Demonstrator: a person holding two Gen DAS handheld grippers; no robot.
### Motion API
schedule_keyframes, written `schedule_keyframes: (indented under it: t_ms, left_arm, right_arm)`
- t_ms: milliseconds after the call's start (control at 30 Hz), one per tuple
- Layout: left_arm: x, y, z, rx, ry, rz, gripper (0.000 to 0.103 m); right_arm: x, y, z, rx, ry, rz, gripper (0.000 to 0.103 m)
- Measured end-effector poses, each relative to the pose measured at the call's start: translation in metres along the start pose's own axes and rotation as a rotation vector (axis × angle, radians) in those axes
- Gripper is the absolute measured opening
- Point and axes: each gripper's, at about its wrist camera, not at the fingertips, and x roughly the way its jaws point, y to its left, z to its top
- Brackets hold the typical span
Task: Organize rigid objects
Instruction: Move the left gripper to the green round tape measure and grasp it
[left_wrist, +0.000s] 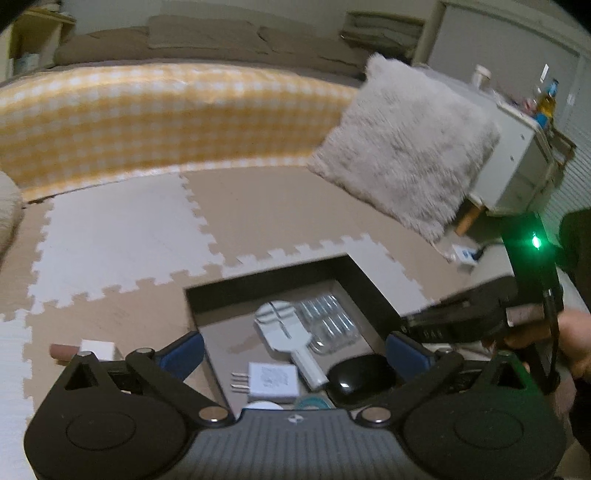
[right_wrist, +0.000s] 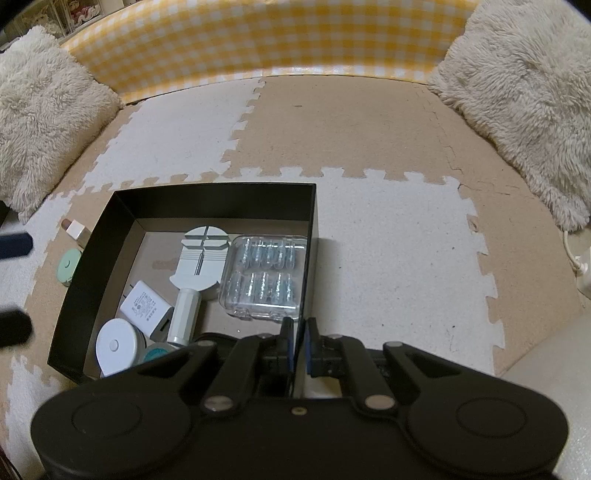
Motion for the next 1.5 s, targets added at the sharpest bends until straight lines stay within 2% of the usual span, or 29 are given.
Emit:
schedule_keyframes:
  t_ms: [433,633,867,1000,1200,1267,1333,1500]
  left_arm:
    - [-0.017,0.06,0.003,-0.158,-0.104,0.186,0.103]
    - [-0.004,0.088,-0.012,-0.224,-0.054,0.285,0.103]
    - [0.011,0.108,-0.035,-0.255,0.01,0.352,0.103]
    - [0.018,0.115,-0.045,-0.262,0.028,0.366,0.103]
    - [0.026,0.12,-0.054,-0.262,0.031,0.379,0.089]
    - [0.028,0.121,-0.056,-0.262,0.02,0.391,0.074]
    - [0.029,0.123,-0.058,-0.266,0.016,0.391,0.067]
    - [0.034,0.126,-0.059,-0.263,0.015,0.388,0.063]
  right_arm:
    - [0.0,0.0,0.0,0.0,0.0,0.0,0.006]
    - [0.0,0.0,0.0,0.001,0.0,0.0,0.006]
    - [0.0,0.0,0.0,0.001,0.0,0.0,0.006]
    - [0.0,0.0,0.0,0.0,0.0,-0.001,0.006]
    - [0.0,0.0,0.0,0.002,0.001,0.001,0.006]
    - [0.0,0.0,0.0,0.001,0.001,0.0,0.006]
    - [0.0,0.0,0.0,0.0,0.001,0.0,0.006]
    - [-0.001,0.0,0.0,-0.001,0.001,-0.001,0.006]
